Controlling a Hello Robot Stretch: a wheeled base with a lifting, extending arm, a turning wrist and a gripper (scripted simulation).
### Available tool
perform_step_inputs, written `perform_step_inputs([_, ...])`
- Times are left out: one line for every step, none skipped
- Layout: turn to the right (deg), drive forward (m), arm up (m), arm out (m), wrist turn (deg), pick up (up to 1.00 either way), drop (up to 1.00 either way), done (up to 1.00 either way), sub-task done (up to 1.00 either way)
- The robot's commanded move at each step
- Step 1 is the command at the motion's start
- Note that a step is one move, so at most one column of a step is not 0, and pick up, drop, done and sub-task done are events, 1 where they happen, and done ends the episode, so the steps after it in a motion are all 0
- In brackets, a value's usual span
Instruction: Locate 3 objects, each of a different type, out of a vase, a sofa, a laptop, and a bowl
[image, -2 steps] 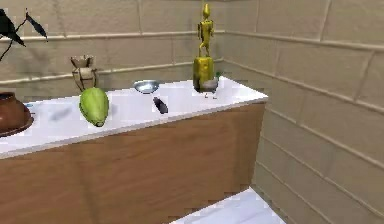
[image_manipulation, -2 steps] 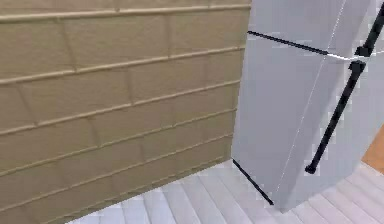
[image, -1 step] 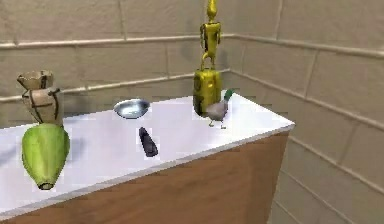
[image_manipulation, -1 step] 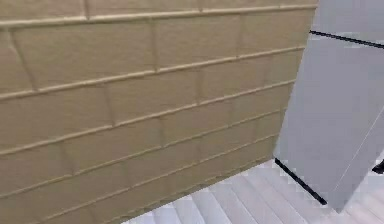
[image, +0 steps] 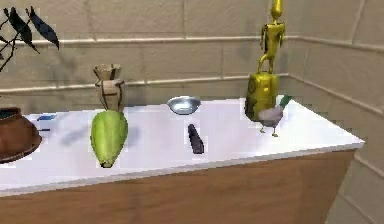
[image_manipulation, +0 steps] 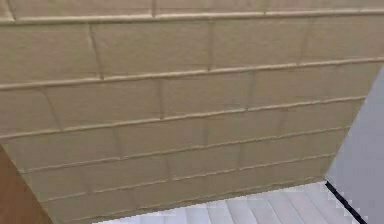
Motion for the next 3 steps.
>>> perform_step_inputs([0.0, 0.0, 0.0, 0.0, 0.0, 0.0, 0.0, 0.0, 1.0])
perform_step_inputs([-21.0, 0.0, 0.0, 0.0, 0.0, 0.0, 0.0, 0.0, 0.0])
perform_step_inputs([0.0, 0.0, 0.0, 0.0, 0.0, 0.0, 0.0, 0.0, 1.0])
